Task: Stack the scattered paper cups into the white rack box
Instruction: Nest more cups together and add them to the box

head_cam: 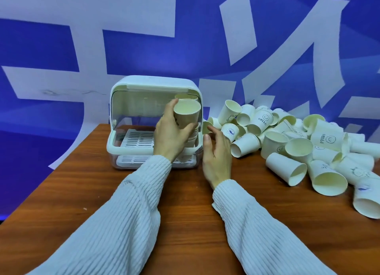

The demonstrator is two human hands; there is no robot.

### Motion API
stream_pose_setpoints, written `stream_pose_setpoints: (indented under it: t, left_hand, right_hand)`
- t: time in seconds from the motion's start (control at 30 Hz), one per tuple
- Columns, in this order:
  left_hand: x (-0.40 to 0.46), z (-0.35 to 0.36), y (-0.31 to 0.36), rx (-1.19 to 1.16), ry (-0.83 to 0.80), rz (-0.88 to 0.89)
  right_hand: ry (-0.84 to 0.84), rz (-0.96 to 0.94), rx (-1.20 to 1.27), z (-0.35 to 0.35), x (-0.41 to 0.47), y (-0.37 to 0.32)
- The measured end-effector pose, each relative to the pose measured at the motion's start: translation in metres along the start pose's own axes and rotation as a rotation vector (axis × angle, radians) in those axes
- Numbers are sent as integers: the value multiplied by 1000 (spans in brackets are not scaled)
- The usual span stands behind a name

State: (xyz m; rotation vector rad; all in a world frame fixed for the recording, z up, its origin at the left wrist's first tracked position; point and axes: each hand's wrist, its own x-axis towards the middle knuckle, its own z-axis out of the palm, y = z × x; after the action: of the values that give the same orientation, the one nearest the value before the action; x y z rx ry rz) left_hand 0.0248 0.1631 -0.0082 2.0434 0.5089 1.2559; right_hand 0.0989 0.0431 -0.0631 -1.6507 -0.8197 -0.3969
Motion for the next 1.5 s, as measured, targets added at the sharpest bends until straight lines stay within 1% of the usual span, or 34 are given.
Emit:
stream_pose_setpoints:
  t: [0.1, 0.13, 0.2, 0.27, 0.33, 0.37, 0.43, 0.5, 0.57, 0.63, 0.7, 0.8, 0.93, 0.97, 1.03, 1.1, 1.17, 1.23, 1.3, 1.37, 1.43, 1.5]
  left_hand:
    - [-9, 6, -5, 365, -106, 53]
    - [-11, 7, -4, 445, -116, 74]
    - [-13, 9, -3, 518, -131, 81]
    - [-13, 10, -5, 547, -150, 62]
    - [-17, 14, -7, 573, -108, 102]
    - [-22, 16, -4, 560, -57, 170]
    - [-35, 23, 7, 464, 27, 363]
    - [-49, 38, 21, 341, 8, 542]
    - [-62, 60, 30, 267, -116, 609]
    - [-70, 83, 33, 307, -305, 559]
    - [-68, 103, 33, 368, -450, 421]
    - [-55, 131, 29, 402, -512, 270]
    - [-48, 165, 24, 474, -625, 145]
    - [-49, 173, 24, 472, -619, 144]
    - [-52, 183, 27, 452, -540, 183]
    - [-54, 187, 34, 486, -452, 248]
    - [-57, 185, 40, 515, -411, 277]
    - [-61, 179, 44, 500, -426, 243]
    - [-65, 169, 50, 491, -474, 185]
    - [-68, 154, 56, 464, -520, 138]
    - [-69, 133, 61, 384, -540, 70]
    - [-69, 109, 66, 302, -511, 7]
  right_hand:
    - [20, 8, 6, 0, -1, -2]
    - [34, 17, 7, -1, 0, -3]
    - [74, 24, -8, -11, 3, -4]
    - [135, 5, -73, -32, 11, -4]
    - [213, -22, -221, -66, 18, 2]
    - [242, -18, -314, -87, 20, 9]
    - [271, 33, -507, -128, 20, 23]
    - [220, 120, -687, -162, 17, 38]
    - [82, 228, -816, -180, 15, 47]
    - [-35, 299, -857, -185, 14, 48]
    - [-98, 332, -838, -185, 15, 45]
    - [-146, 351, -870, -188, 17, 46]
    - [-213, 393, -932, -196, 23, 52]
    - [-227, 399, -942, -197, 24, 52]
    - [-250, 394, -965, -198, 26, 51]
    - [-285, 384, -1003, -198, 28, 49]
    - [-315, 390, -1021, -198, 29, 48]
    - [-348, 423, -969, -200, 30, 49]
    - [-394, 456, -898, -200, 30, 50]
    - [-425, 457, -878, -198, 26, 49]
    - [-389, 442, -867, -194, 22, 45]
    - [-299, 442, -805, -191, 19, 35]
